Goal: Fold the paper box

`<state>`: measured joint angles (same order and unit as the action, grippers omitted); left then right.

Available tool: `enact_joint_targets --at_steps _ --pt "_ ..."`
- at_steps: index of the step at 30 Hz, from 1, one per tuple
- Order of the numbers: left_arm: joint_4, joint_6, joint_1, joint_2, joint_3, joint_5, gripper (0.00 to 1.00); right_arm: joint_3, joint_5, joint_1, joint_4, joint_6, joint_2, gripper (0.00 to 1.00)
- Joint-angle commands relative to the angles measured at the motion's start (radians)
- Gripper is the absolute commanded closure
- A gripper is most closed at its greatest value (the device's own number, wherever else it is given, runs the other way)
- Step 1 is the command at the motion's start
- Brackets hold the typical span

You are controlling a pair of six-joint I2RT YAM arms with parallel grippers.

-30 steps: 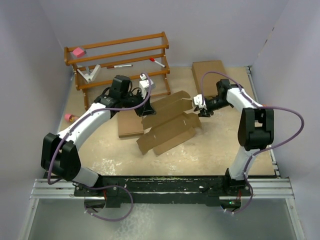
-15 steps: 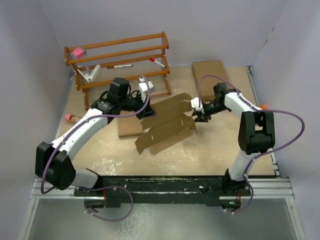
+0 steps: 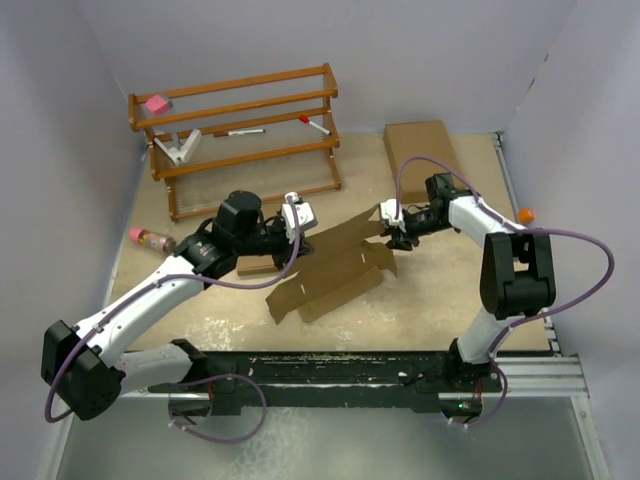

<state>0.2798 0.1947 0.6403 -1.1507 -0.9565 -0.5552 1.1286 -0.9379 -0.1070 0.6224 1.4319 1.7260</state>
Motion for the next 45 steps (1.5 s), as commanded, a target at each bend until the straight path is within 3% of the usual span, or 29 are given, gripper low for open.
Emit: enact_joint_targets --at_steps 1,10,18,27,33,37,45 --pt "-0.016 0.023 0.031 0.057 0.042 0.07 0.96 -0.024 -0.056 -0.011 0.016 0.024 -0.052 0.58" --pt "-0.012 0.019 0.048 0.127 0.078 0.09 0.96 -0.079 -0.067 -0.011 0.105 0.147 -0.116 0.54" --pt "-0.023 0.023 0.052 0.135 0.064 0.101 0.96 -0.065 -0.08 -0.012 0.2 0.13 -0.129 0.5" --pt "-0.103 0.075 0.052 0.084 -0.007 0.155 0.96 0.001 -0.12 -0.012 0.277 0.086 -0.036 0.48" --pt "-0.137 0.141 0.052 0.028 -0.085 0.163 0.96 0.065 -0.107 -0.011 0.184 -0.084 -0.025 0.48" --pt "-0.153 0.189 0.053 0.012 -0.089 0.156 0.96 0.073 -0.073 -0.008 -0.026 -0.251 -0.022 0.47" --pt "-0.102 0.231 0.038 -0.01 -0.022 0.161 0.96 0.116 -0.11 0.006 -0.129 -0.245 0.096 0.46"
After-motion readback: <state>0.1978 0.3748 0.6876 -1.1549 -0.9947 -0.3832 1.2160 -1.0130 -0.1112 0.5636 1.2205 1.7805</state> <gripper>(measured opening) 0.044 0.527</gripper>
